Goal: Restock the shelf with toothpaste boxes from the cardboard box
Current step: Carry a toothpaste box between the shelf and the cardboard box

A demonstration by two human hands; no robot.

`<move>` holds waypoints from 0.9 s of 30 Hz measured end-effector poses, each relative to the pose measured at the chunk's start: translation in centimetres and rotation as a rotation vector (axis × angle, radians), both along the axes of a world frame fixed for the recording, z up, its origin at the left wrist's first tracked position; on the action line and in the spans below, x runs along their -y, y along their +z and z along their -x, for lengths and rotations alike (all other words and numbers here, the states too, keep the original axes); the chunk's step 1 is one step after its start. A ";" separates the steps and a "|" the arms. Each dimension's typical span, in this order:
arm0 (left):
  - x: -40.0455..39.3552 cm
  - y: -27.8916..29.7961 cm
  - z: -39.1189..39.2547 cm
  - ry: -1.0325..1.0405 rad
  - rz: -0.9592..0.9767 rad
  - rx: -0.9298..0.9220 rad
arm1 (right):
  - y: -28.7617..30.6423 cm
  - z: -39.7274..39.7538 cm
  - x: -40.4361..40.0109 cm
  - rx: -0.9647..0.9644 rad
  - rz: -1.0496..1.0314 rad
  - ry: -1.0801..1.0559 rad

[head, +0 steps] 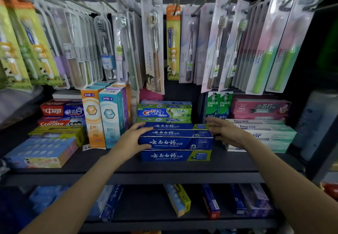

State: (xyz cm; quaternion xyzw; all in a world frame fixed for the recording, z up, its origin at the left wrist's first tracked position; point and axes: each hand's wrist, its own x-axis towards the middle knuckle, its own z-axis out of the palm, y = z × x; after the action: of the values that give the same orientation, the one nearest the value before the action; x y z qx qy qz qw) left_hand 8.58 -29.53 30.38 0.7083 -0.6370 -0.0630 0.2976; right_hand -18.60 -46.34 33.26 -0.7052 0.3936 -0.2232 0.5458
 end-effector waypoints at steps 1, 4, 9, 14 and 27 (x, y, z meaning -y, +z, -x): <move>-0.2 -0.1 0.0 0.008 0.030 -0.029 | 0.4 0.1 0.1 -0.023 0.009 0.028; -0.7 0.1 -0.4 0.009 0.084 -0.095 | 0.9 0.1 0.0 -0.120 0.052 0.121; -2.3 0.7 -1.6 0.010 0.029 -0.161 | 1.2 -0.5 -0.4 -0.171 0.145 0.138; -3.9 0.5 -2.4 0.005 0.021 -0.212 | 0.7 -1.4 -1.1 -0.297 0.359 0.107; -0.7 0.9 -0.8 0.056 0.069 -0.348 | 7.8 4.0 -4.0 -0.001 0.531 0.053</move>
State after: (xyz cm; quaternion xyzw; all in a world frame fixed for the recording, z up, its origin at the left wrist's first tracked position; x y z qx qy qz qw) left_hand 9.36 -28.85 31.30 0.6936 -0.5575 -0.1544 0.4292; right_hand -22.61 -42.31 41.07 -0.8339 0.3030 -0.3039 0.3470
